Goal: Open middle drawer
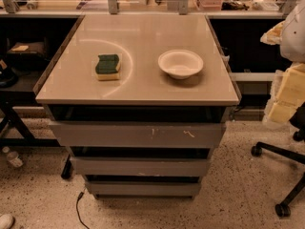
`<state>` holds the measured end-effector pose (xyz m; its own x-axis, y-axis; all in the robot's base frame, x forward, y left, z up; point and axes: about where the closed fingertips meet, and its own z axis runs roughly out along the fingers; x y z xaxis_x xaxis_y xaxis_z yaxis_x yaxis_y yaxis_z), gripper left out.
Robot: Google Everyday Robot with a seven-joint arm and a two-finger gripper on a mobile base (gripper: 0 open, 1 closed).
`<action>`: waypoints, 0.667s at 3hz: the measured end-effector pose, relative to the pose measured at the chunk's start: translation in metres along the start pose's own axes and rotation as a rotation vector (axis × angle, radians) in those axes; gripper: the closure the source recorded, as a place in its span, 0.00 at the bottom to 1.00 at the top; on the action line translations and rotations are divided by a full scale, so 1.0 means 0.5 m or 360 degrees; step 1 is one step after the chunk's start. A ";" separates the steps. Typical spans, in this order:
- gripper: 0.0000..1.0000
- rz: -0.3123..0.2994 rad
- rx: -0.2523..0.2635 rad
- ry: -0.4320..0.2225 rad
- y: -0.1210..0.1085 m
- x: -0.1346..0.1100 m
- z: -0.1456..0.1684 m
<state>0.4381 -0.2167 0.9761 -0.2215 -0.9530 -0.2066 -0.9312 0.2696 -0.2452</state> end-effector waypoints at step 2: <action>0.00 0.0002 -0.0010 0.0002 0.010 0.000 0.011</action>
Offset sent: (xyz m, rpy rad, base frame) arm -0.0072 0.0038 -0.0209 0.0011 0.0386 0.0007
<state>0.4353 -0.2144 0.9696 -0.2230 -0.9528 -0.2060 -0.9326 0.2700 -0.2393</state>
